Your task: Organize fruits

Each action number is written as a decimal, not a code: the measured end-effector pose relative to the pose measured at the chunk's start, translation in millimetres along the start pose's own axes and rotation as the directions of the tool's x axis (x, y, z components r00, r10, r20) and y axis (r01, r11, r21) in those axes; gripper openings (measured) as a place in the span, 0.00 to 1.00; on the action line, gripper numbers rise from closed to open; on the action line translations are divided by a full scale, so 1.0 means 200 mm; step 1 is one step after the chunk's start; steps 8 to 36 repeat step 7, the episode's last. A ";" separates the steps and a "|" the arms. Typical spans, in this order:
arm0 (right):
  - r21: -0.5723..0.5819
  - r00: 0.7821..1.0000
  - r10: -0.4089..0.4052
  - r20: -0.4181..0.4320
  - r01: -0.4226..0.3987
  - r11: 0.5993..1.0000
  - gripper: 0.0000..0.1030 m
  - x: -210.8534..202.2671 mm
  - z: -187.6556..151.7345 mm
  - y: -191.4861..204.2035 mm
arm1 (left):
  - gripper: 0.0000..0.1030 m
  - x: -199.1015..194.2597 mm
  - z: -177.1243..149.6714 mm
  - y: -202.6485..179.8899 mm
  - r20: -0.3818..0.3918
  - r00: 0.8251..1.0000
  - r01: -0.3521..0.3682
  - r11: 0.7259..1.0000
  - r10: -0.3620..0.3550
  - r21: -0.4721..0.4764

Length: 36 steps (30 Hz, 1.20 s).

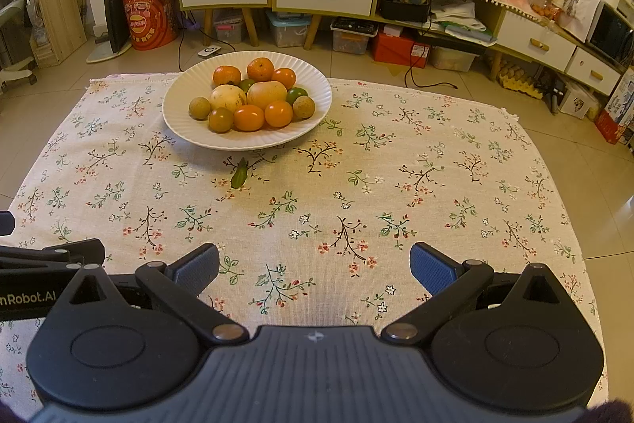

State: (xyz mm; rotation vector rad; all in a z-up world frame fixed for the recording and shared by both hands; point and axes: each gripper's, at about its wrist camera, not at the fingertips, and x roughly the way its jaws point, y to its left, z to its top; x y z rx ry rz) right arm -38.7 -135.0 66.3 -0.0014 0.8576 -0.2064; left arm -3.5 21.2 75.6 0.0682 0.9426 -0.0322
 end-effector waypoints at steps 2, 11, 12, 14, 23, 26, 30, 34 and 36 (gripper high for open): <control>0.000 1.000 0.000 0.000 0.000 1.000 1.00 0.00 0.00 0.00 | 0.82 0.00 0.00 0.00 0.000 1.000 0.000 1.000 0.000 0.000; -0.001 1.000 0.001 -0.001 -0.001 1.000 1.00 0.00 0.00 0.00 | 0.82 0.00 0.00 0.00 0.001 1.000 -0.005 1.000 0.005 -0.002; -0.001 1.000 0.001 -0.001 -0.001 1.000 1.00 0.00 0.00 0.00 | 0.82 0.00 0.00 0.00 0.001 1.000 -0.005 1.000 0.005 -0.002; -0.001 1.000 0.001 -0.001 -0.001 1.000 1.00 0.00 0.00 0.00 | 0.82 0.00 0.00 0.00 0.001 1.000 -0.005 1.000 0.005 -0.002; -0.001 1.000 0.001 -0.001 -0.001 1.000 1.00 0.00 0.00 0.00 | 0.82 0.00 0.00 0.00 0.001 1.000 -0.005 1.000 0.005 -0.002; -0.001 1.000 0.001 -0.001 -0.001 1.000 1.00 0.00 0.00 0.00 | 0.82 0.00 0.00 0.00 0.001 1.000 -0.005 1.000 0.005 -0.002; -0.001 1.000 0.001 -0.001 -0.001 1.000 1.00 0.00 0.00 0.00 | 0.82 0.00 0.00 0.00 0.001 1.000 -0.005 1.000 0.005 -0.002; -0.001 1.000 0.001 -0.001 -0.001 1.000 1.00 0.00 0.00 0.00 | 0.82 0.00 0.00 0.00 0.001 1.000 -0.005 1.000 0.005 -0.002; -0.001 1.000 0.001 -0.001 -0.001 1.000 1.00 0.00 0.00 0.00 | 0.82 0.00 0.00 0.00 0.001 1.000 -0.005 1.000 0.005 -0.002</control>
